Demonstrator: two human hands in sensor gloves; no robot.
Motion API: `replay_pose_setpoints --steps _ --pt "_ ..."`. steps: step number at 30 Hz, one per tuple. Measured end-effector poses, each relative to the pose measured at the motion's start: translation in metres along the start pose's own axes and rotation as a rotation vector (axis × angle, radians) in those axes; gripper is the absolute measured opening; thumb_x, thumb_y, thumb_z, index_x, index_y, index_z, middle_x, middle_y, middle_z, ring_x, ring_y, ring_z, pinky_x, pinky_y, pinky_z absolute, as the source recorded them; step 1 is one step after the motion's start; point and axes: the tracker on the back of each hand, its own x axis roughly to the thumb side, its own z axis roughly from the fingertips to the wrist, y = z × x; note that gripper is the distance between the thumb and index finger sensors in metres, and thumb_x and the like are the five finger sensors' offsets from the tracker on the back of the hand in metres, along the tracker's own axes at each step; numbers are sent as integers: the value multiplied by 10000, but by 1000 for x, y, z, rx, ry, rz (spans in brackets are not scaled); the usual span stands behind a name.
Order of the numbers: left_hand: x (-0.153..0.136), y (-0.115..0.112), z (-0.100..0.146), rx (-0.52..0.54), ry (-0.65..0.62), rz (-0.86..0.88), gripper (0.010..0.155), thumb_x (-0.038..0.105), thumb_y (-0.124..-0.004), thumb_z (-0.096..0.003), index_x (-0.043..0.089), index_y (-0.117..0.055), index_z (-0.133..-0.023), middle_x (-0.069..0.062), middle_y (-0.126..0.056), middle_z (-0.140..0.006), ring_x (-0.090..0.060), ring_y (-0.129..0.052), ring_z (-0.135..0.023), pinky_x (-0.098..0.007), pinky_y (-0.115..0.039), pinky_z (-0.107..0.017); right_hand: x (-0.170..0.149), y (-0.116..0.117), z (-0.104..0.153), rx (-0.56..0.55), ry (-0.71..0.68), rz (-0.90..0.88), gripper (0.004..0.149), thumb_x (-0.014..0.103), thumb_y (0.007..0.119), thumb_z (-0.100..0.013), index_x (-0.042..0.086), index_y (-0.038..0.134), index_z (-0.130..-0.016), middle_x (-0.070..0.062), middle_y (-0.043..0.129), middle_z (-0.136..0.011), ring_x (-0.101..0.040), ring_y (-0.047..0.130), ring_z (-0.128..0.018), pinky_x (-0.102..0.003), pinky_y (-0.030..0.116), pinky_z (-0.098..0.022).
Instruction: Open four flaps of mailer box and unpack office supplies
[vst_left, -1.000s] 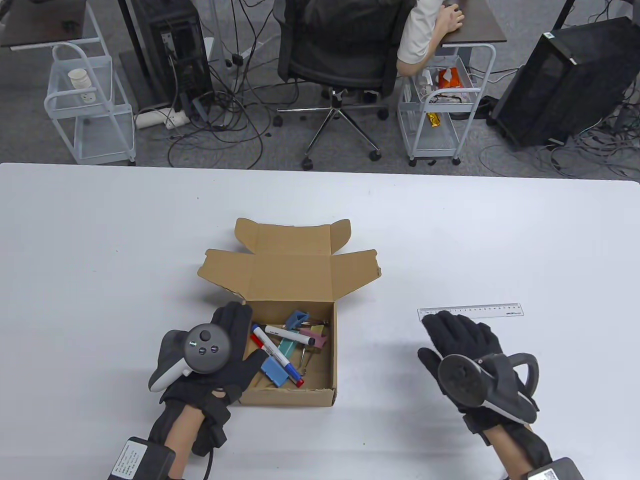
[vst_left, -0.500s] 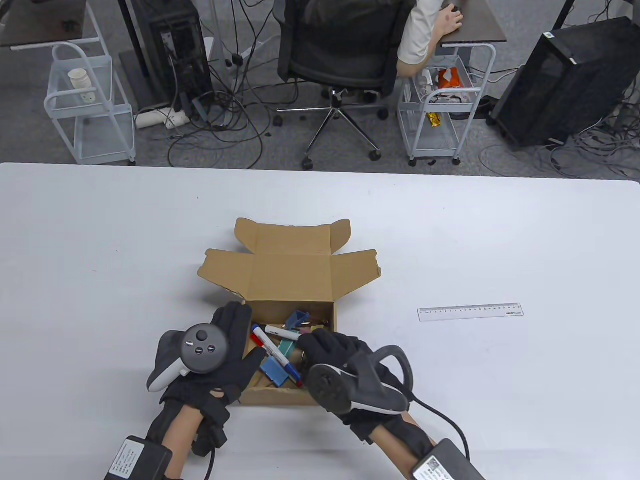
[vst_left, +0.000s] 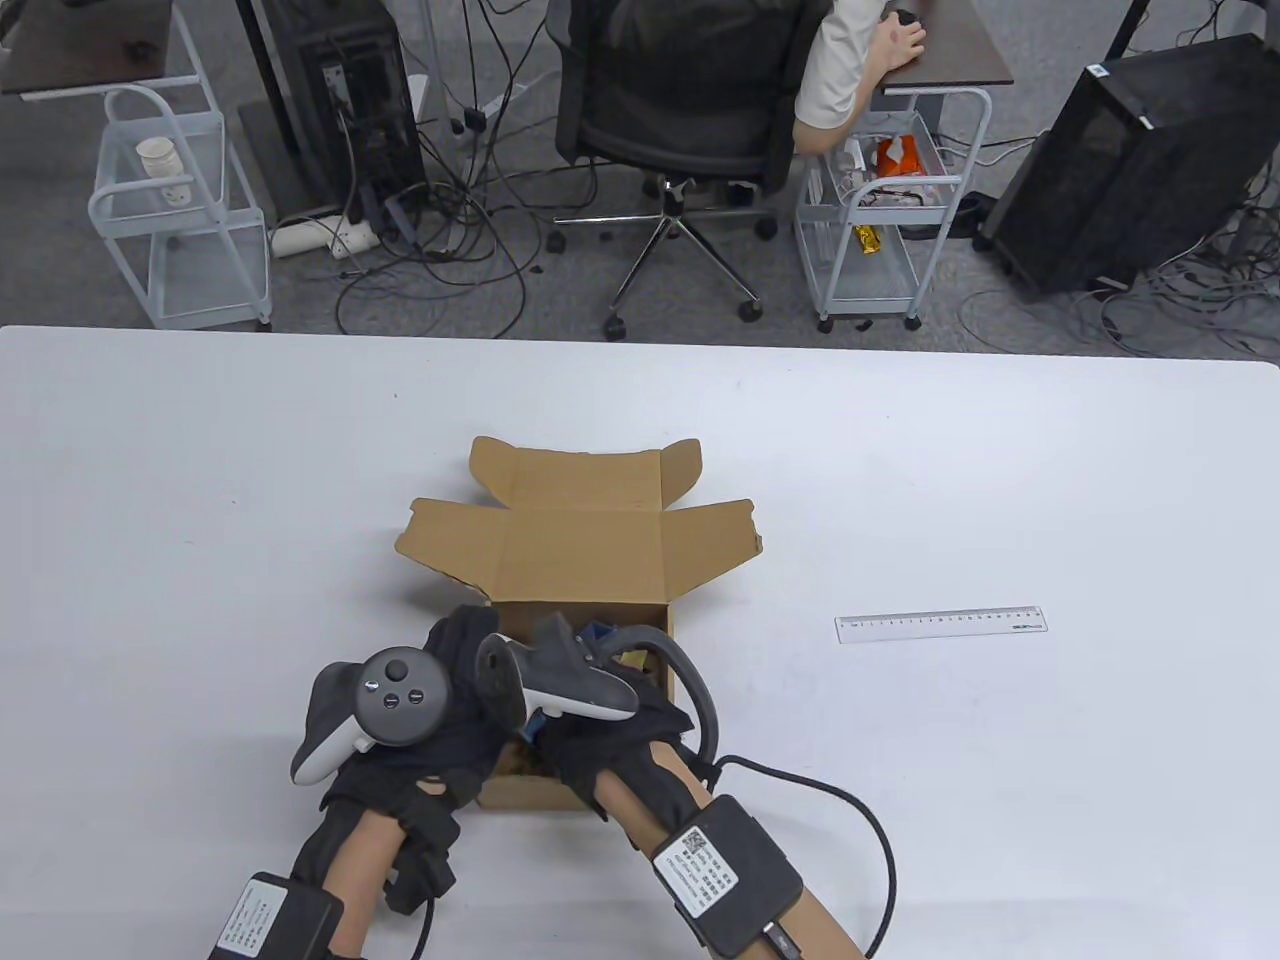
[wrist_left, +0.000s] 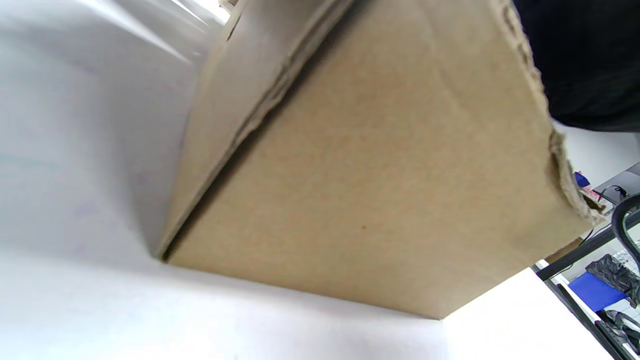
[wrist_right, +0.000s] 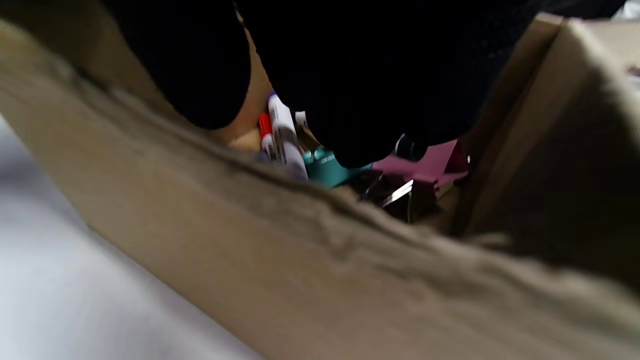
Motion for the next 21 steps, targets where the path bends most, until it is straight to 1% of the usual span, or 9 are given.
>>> replay_pose_setpoints --steps 4,6,8,9,10,11,13,15,21 --pt "0 0 0 -3 2 -1 810 466 -475 -632 41 20 -1112 -258 28 -1201 -518 -49 -1119 -675 -329 -774 1 6 -18 54 40 -19 597 458 835 -562 137 714 -1051 -89 910 -1019 -271 1038 -796 -471 897 -600" --pt "1 1 -1 -28 13 -25 821 449 -503 -640 38 36 -1103 -262 41 -1195 -519 -40 -1116 -673 -325 -776 3 6 -26 55 65 -10 596 465 832 -561 135 723 -1046 -64 931 -979 -257 1053 -757 -479 898 -581" --pt "2 1 -2 -28 14 -28 827 435 -519 -642 33 42 -1098 -266 44 -1191 -524 -39 -1113 -673 -326 -776 5 5 -32 59 94 15 591 482 820 -568 144 727 -1044 -39 954 -938 -243 1064 -716 -478 897 -567" --pt "2 1 -2 -30 15 -30 828 432 -523 -642 33 42 -1096 -266 46 -1190 -523 -39 -1113 -672 -327 -776 6 6 -34 76 105 29 599 494 816 -571 149 719 -1051 -28 959 -925 -231 1068 -702 -475 898 -563" --pt "2 1 -2 -33 16 -34 830 431 -524 -643 31 46 -1095 -269 50 -1188 -525 -37 -1112 -672 -327 -776 8 9 -39 125 114 47 605 506 813 -572 161 709 -1058 -17 954 -930 -229 1070 -690 -474 900 -559" --pt "2 1 -2 -33 16 -33 829 428 -524 -643 34 48 -1094 -266 50 -1188 -524 -37 -1112 -671 -327 -776 8 12 -42 160 120 48 632 516 810 -572 178 658 -1085 -2 938 -967 -225 1069 -685 -473 902 -555" --pt "1 1 -2 -28 18 -16 822 414 -524 -643 35 50 -1092 -265 52 -1188 -522 -37 -1112 -670 -326 -777 11 13 -46 148 137 36 645 520 810 -577 180 630 -1095 -35 960 -950 -220 1075 -673 -480 907 -546" --pt "0 1 -2 -19 24 -7 824 413 -520 -643 30 58 -1087 -272 62 -1180 -528 -32 -1108 -669 -326 -776 9 13 -49 106 164 33 618 506 829 -570 208 644 -1079 -29 987 -920 -212 1086 -661 -477 915 -543" --pt "0 0 -2 -12 23 3 830 427 -522 -642 31 54 -1089 -272 61 -1181 -527 -34 -1108 -669 -327 -776 5 13 -44 52 183 -27 537 443 876 -560 228 723 -1028 9 1018 -842 -194 1079 -625 -488 894 -558"
